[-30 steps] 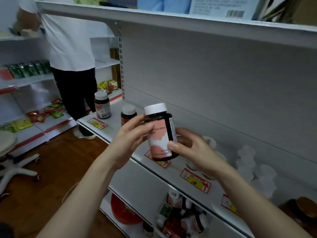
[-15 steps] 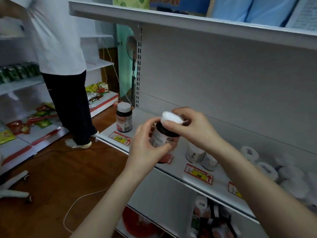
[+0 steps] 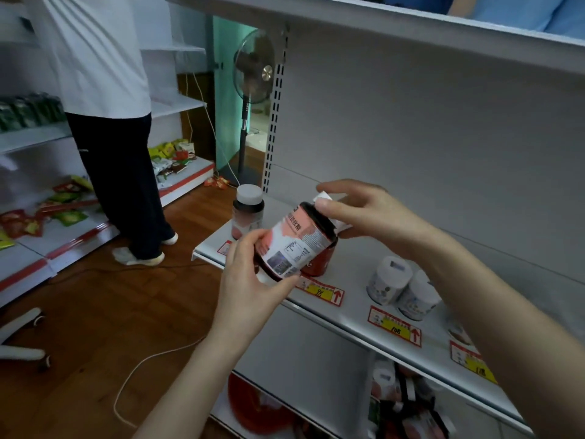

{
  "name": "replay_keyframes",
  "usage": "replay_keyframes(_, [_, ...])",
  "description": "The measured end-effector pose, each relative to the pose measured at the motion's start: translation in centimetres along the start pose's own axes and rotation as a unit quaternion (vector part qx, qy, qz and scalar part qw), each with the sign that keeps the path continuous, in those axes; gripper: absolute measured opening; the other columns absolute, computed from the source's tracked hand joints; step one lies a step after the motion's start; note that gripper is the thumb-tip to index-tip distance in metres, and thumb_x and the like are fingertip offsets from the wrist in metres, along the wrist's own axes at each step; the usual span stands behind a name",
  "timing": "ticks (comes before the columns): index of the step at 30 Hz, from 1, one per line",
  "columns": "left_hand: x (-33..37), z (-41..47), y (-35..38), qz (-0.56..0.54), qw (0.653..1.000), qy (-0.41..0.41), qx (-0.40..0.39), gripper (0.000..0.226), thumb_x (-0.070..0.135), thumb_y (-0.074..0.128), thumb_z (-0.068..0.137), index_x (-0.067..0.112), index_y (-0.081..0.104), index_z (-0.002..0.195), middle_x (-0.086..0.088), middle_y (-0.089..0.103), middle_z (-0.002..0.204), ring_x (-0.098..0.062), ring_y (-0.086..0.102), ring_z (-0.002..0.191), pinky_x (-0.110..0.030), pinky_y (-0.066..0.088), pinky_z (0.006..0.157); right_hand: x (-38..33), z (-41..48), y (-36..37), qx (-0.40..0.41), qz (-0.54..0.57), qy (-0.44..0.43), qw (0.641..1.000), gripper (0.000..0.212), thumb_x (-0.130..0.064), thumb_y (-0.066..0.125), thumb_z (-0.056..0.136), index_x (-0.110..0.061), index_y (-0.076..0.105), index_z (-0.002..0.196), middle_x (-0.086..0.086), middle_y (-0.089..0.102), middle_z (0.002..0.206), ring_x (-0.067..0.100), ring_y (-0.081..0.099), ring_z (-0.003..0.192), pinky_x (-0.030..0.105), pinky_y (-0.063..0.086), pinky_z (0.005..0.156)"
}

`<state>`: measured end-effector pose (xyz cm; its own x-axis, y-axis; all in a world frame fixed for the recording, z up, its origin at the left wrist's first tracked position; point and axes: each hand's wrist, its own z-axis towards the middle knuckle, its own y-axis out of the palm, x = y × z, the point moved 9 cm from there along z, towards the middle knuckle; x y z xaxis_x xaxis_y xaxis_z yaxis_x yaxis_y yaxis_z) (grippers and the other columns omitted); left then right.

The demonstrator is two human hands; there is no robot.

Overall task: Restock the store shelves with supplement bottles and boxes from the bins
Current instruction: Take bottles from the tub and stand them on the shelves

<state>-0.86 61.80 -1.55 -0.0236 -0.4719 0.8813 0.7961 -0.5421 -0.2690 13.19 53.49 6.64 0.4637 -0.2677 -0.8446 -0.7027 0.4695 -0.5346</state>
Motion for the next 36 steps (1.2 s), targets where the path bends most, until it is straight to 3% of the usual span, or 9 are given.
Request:
replay_keyframes(5, [-2.4, 0.1, 0.1, -0.111, 0.989, -0.074, -0.06, 0.067, 0.04, 0.075, 0.071, 0.031, 0.041, 0.128, 0.011, 0.048, 0.124, -0.008, 0.054, 0.112, -0.026, 0.053, 0.088, -0.6, 1.4, 0.2, 0.003, -0.018, -0.029, 0.999, 0.028, -0.018, 0.066, 0.081, -0.033, 0.061, 0.104, -0.003, 0.065, 0.107, 0.011, 0.062, 0.097, 0.025, 0.05, 0.078])
replay_keyframes(9, [-2.4, 0.6, 0.5, -0.121, 0.987, -0.065, -0.085, 0.045, 0.022, 0.072, 0.076, 0.035, 0.05, 0.113, 0.016, 0.059, 0.112, -0.002, 0.06, 0.104, -0.019, 0.052, 0.085, -0.5, 2.4, 1.2, -0.05, -0.019, -0.026, 0.998, 0.035, -0.019, 0.069, 0.073, -0.037, 0.059, 0.102, -0.009, 0.062, 0.117, 0.01, 0.057, 0.11, 0.032, 0.045, 0.096])
replay_keyframes(15, [-4.0, 1.3, 1.0, -0.105, 0.991, -0.073, -0.041, 0.046, 0.024, 0.073, 0.076, 0.036, 0.049, 0.113, 0.011, 0.058, 0.115, -0.003, 0.058, 0.106, -0.022, 0.052, 0.086, -0.6, 3.9, 1.3, -0.049, -0.073, -0.027, 0.996, 0.027, -0.028, 0.065, 0.083, -0.032, 0.06, 0.109, -0.003, 0.064, 0.103, 0.011, 0.061, 0.095, 0.03, 0.051, 0.086])
replay_keyframes(20, [-7.3, 1.9, 0.3, 0.081, 0.995, -0.054, 0.0, 0.051, 0.04, 0.062, 0.083, 0.022, 0.046, 0.128, 0.012, 0.048, 0.125, 0.003, 0.042, 0.11, -0.005, 0.037, 0.083, -0.2, 6.5, 1.5, 0.004, -0.112, -0.03, 0.993, 0.033, -0.027, 0.068, 0.08, -0.024, 0.059, 0.112, -0.004, 0.059, 0.099, 0.015, 0.06, 0.096, 0.031, 0.05, 0.083])
replay_keyframes(22, [-9.8, 2.0, 0.1, 0.181, 0.981, -0.072, 0.012, 0.066, 0.054, 0.055, 0.083, 0.016, 0.041, 0.135, 0.001, 0.046, 0.135, -0.008, 0.039, 0.122, -0.022, 0.041, 0.098, -0.1, 7.7, 2.0, 0.004, -0.155, -0.041, 0.987, 0.041, -0.026, 0.068, 0.079, -0.02, 0.057, 0.118, -0.002, 0.055, 0.106, 0.015, 0.056, 0.097, 0.026, 0.047, 0.078])
replay_keyframes(24, [-12.2, 2.0, 0.7, 0.285, 0.951, -0.114, -0.028, 0.084, 0.062, 0.047, 0.083, 0.011, 0.024, 0.145, -0.011, 0.027, 0.151, -0.024, 0.019, 0.14, -0.039, 0.02, 0.115, 0.4, 9.1, 2.6, -0.002, -0.205, -0.043, 0.978, 0.045, -0.024, 0.068, 0.078, -0.018, 0.054, 0.121, 0.002, 0.053, 0.113, 0.015, 0.052, 0.098, 0.025, 0.043, 0.077])
replay_keyframes(26, [-13.7, 1.9, 1.6, 0.358, 0.921, -0.141, -0.068, 0.093, 0.066, 0.039, 0.084, 0.008, 0.005, 0.149, -0.012, 0.002, 0.157, -0.023, -0.004, 0.144, -0.037, 0.001, 0.115, 1.2, 10.5, 3.3, -0.005, -0.232, -0.039, 0.972, 0.045, -0.022, 0.067, 0.078, -0.017, 0.054, 0.122, 0.004, 0.053, 0.121, 0.016, 0.049, 0.099, 0.025, 0.04, 0.077])
replay_keyframes(32, [-15.1, 1.8, 3.5, 0.435, 0.882, -0.141, -0.113, 0.112, 0.08, -0.012, 0.062, 0.004, -0.012, 0.145, -0.013, -0.017, 0.154, -0.018, -0.025, 0.136, -0.035, -0.011, 0.108, 3.9, 13.5, 5.2, -0.025, -0.264, -0.018, 0.964, 0.048, -0.018, 0.066, 0.08, -0.014, 0.049, 0.125, 0.007, 0.047, 0.132, 0.023, 0.047, 0.117, 0.024, 0.037, 0.079])
replay_keyframes(36, [-15.4, 1.6, 3.6, 0.441, 0.879, -0.14, -0.119, 0.109, 0.078, -0.017, 0.061, 0.005, -0.018, 0.142, -0.013, -0.02, 0.153, -0.017, -0.029, 0.131, -0.035, -0.012, 0.107, 5.1, 14.5, 6.4, -0.042, -0.265, -0.005, 0.963, 0.05, -0.018, 0.065, 0.08, -0.014, 0.047, 0.127, 0.007, 0.046, 0.133, 0.022, 0.046, 0.119, 0.024, 0.037, 0.081])
